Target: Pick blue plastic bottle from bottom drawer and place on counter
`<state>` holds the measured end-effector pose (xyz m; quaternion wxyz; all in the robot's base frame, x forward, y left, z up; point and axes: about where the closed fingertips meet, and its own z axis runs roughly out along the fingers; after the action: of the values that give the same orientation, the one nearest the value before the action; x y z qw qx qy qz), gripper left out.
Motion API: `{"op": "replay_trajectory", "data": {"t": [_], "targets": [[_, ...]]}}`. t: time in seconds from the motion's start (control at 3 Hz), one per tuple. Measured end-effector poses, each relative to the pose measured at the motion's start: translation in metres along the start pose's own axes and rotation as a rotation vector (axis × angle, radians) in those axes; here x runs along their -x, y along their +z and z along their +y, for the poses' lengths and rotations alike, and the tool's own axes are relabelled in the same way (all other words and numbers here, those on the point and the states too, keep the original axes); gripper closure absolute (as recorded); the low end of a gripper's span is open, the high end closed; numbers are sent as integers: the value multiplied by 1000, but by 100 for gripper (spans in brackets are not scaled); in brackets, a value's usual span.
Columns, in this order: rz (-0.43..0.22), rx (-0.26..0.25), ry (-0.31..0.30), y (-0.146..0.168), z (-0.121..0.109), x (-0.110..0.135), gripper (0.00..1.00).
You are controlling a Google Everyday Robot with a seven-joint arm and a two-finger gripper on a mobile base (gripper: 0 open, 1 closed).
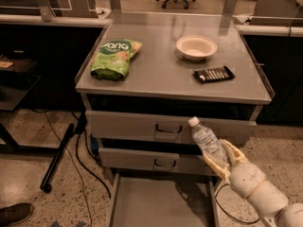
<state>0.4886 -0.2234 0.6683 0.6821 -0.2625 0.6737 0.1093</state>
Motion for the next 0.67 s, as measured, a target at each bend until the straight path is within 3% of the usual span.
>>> {"op": "replay_trajectory", "data": {"t": [0.33,0.67], "targets": [[-93,-104,-53,-10,-30,37,100],[-123,-129,-68,-12,-37,51,100]]}}
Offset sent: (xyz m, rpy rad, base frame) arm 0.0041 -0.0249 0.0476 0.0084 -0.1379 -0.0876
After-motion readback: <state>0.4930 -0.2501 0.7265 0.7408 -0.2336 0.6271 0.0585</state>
